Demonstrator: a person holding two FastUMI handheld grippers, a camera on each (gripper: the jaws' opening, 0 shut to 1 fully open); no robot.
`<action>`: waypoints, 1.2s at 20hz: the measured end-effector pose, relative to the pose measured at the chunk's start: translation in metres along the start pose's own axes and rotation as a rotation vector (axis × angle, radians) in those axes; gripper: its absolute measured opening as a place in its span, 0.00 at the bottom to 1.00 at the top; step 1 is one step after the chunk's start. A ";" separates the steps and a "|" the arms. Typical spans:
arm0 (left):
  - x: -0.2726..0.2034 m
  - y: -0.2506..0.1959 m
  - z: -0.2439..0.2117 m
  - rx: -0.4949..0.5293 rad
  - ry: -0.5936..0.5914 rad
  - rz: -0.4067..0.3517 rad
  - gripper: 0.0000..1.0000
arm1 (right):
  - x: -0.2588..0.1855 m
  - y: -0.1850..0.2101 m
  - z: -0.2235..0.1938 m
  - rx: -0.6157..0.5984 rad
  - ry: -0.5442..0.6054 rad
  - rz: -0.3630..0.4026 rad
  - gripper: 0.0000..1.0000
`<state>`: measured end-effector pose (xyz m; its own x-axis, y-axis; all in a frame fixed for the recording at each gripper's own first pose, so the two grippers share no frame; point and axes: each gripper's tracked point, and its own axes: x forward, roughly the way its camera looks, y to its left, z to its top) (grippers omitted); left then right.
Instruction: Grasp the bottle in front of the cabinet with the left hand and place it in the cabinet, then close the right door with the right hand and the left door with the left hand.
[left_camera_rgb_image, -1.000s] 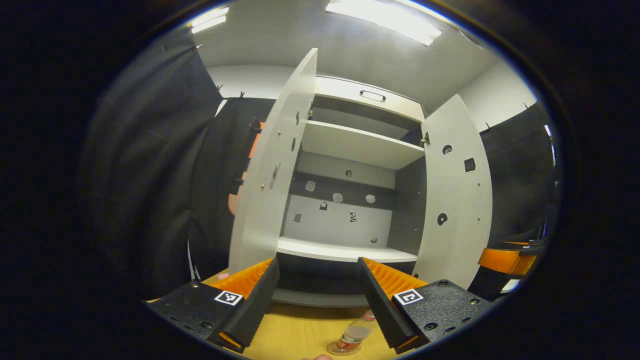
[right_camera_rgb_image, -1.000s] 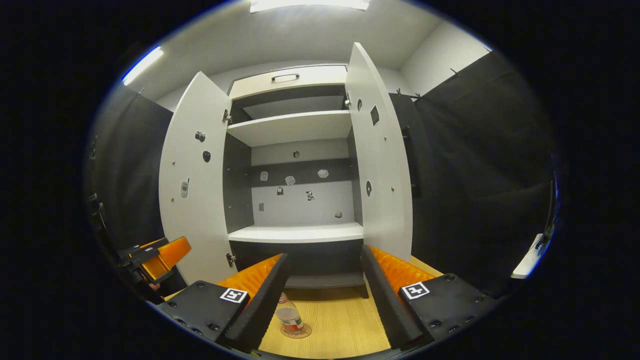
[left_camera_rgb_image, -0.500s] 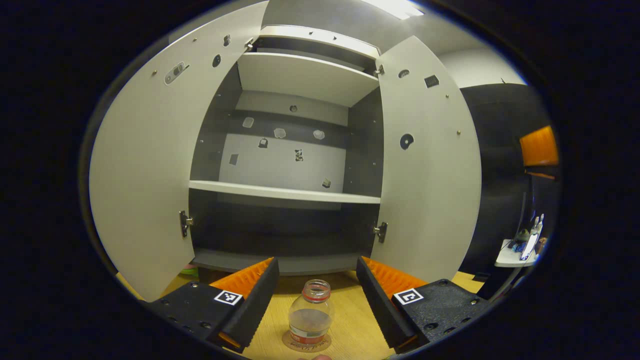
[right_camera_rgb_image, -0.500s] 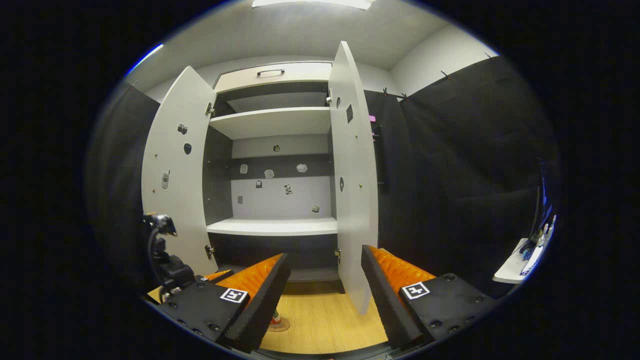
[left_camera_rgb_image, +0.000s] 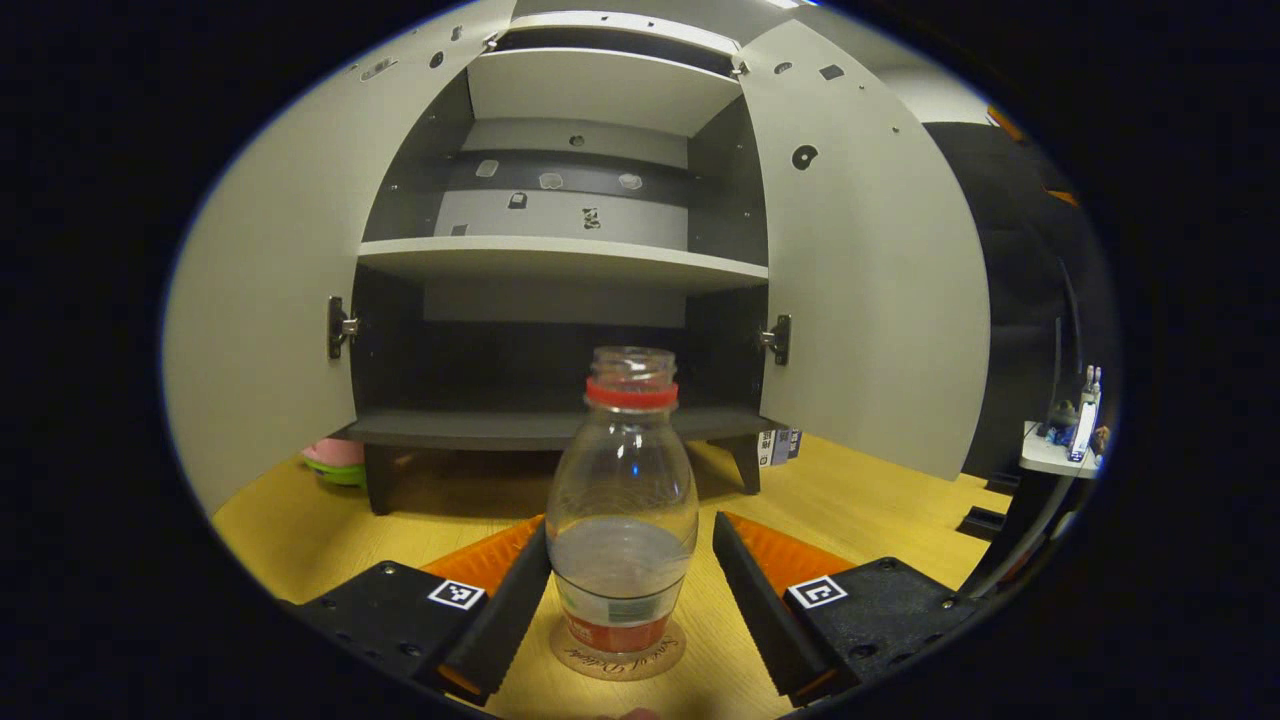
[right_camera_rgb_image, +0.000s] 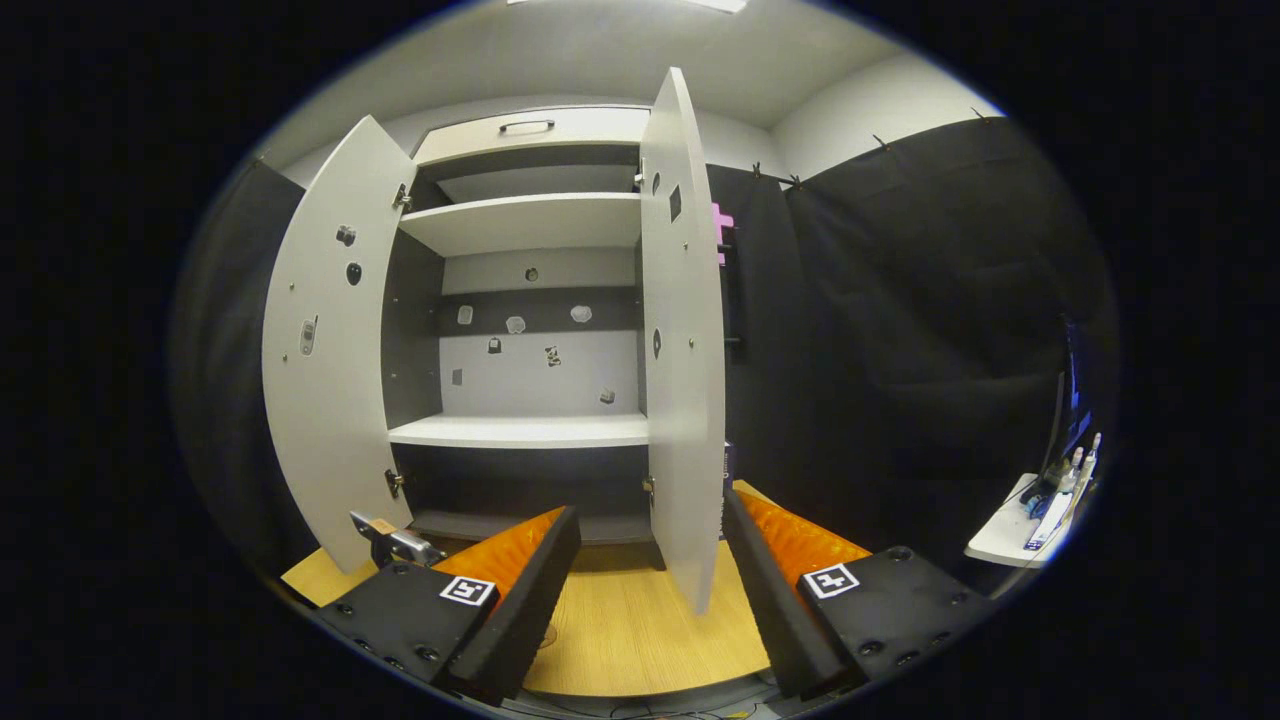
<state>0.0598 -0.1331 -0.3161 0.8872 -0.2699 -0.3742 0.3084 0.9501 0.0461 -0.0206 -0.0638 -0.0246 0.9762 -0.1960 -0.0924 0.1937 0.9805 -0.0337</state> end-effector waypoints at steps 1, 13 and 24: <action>0.000 0.000 -0.005 -0.001 0.006 0.005 0.95 | 0.001 0.002 0.000 -0.004 0.002 0.005 0.96; -0.036 0.036 0.095 0.034 -0.032 0.083 0.72 | 0.011 0.011 -0.010 -0.025 0.019 0.035 0.96; -0.006 0.062 0.351 0.010 -0.200 0.000 0.71 | 0.018 -0.004 -0.020 0.028 0.021 0.004 0.96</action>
<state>0.1944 -0.1278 0.0144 0.9375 -0.2962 -0.1827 0.3107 0.9489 0.0560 -0.0060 -0.0718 -0.0457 0.9749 -0.1916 -0.1135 0.1922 0.9813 -0.0057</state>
